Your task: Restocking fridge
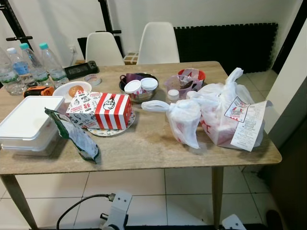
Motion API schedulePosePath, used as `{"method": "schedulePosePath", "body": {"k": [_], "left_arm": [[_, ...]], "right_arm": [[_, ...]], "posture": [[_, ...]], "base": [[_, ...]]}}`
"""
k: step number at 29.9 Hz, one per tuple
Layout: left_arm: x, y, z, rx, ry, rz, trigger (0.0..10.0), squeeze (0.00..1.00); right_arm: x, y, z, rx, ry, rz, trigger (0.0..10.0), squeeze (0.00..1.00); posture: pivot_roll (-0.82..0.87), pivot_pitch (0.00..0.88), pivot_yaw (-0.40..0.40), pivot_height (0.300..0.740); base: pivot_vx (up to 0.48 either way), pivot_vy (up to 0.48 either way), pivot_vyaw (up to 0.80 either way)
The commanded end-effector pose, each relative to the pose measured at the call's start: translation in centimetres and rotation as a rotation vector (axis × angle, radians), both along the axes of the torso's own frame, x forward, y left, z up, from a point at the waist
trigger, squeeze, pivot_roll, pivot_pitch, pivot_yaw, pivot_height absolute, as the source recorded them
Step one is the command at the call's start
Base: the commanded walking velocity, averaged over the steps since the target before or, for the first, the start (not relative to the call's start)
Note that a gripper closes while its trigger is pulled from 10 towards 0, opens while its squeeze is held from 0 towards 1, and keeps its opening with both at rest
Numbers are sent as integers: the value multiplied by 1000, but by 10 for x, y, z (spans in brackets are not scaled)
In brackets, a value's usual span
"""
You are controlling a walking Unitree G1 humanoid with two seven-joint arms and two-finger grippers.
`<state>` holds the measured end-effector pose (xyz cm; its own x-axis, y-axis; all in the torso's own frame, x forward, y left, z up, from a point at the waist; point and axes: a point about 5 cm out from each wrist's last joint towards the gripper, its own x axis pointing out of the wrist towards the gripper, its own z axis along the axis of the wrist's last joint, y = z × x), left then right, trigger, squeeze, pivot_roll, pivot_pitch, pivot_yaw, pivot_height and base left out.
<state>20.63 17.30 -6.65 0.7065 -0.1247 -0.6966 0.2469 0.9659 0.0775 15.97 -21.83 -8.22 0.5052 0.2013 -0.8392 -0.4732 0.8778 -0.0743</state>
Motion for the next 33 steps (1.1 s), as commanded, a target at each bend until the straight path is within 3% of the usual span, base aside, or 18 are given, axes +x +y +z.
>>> {"method": "schedulePosePath", "body": {"k": [1, 4, 5, 8, 11, 14, 16, 17, 18, 19, 21, 22, 25, 26, 27, 28, 29, 33], "left_arm": [[-9, 9, -5, 32, 37, -7, 10000, 0], [-15, 11, -7, 43, 53, -9, 10000, 0], [-15, 11, -7, 43, 53, -9, 10000, 0], [-18, 12, -9, 45, 62, -3, 10000, 0], [-21, 13, -11, 47, 73, -2, 10000, 0], [-22, 13, -11, 48, 77, -2, 10000, 0], [-25, 14, -13, 49, 88, 0, 10000, 0], [-25, 14, -13, 49, 88, 0, 10000, 0], [-27, 14, -14, 49, 95, 2, 10000, 0], [-27, 14, -14, 49, 95, 2, 10000, 0], [-31, 15, -16, 52, 111, 5, 10000, 0], [-31, 15, -16, 52, 111, 5, 10000, 0], [-34, 14, -18, 57, 131, 11, 10000, 0], [-34, 14, -18, 57, 131, 11, 10000, 0], [-35, 14, -19, 59, 135, 12, 10000, 0], [-35, 14, -19, 59, 135, 12, 10000, 0], [-35, 14, -19, 62, 141, 15, 10000, 0], [-35, 14, -19, 63, 142, 16, 10000, 0]], "right_arm": [[2, 8, 2, 60, 13, 108, 10000, 0], [12, 16, 14, 193, 44, 335, 10000, 0], [12, 16, 14, 193, 44, 335, 10000, 0], [30, 19, 45, 310, 17, 475, 10000, 0], [39, 41, 115, 508, -14, 668, 10000, 0], [42, 49, 136, 570, -44, 706, 10000, 0], [49, 68, 184, 730, -128, 785, 10000, 0], [49, 68, 184, 730, -128, 785, 10000, 0], [53, 78, 209, 819, -179, 829, 10000, 0], [53, 78, 209, 819, -179, 829, 10000, 0], [69, 95, 254, 911, -348, 894, 10000, 0], [69, 95, 254, 911, -348, 894, 10000, 0], [99, 108, 293, 861, -598, 803, 10000, 0], [99, 108, 293, 861, -598, 803, 10000, 0], [114, 110, 299, 810, -663, 722, 10000, 0], [114, 110, 299, 810, -663, 722, 10000, 0], [139, 110, 305, 739, -725, 566, 10000, 16], [146, 109, 306, 729, -735, 520, 10000, 16]], "posture": [[-73, 58, 44, 726], [-71, 63, 35, 726], [-71, 63, 35, 726], [-71, 63, 33, 726], [-71, 63, 33, 726], [-71, 63, 33, 726], [-74, 68, 27, 726], [-74, 68, 27, 726], [-74, 70, 27, 726], [-74, 70, 27, 726], [-78, 70, 27, 726], [-78, 70, 27, 726], [-78, 69, 27, 726], [-78, 69, 27, 726], [-77, 68, 26, 726], [-77, 68, 26, 726], [-77, 67, 25, 726], [-77, 67, 25, 726]], "base": [[0, 0, 0], [0, 0, 0], [0, 0, 0], [0, 0, 0], [0, 0, 0], [0, 0, 0], [0, 0, 0], [0, 0, 0], [0, 0, 0], [0, 0, 0], [0, 0, 0], [0, 0, 0], [0, 0, 0], [0, 0, 0], [0, 0, 0], [0, 0, 0], [0, 0, 0], [0, 0, 0]]}}
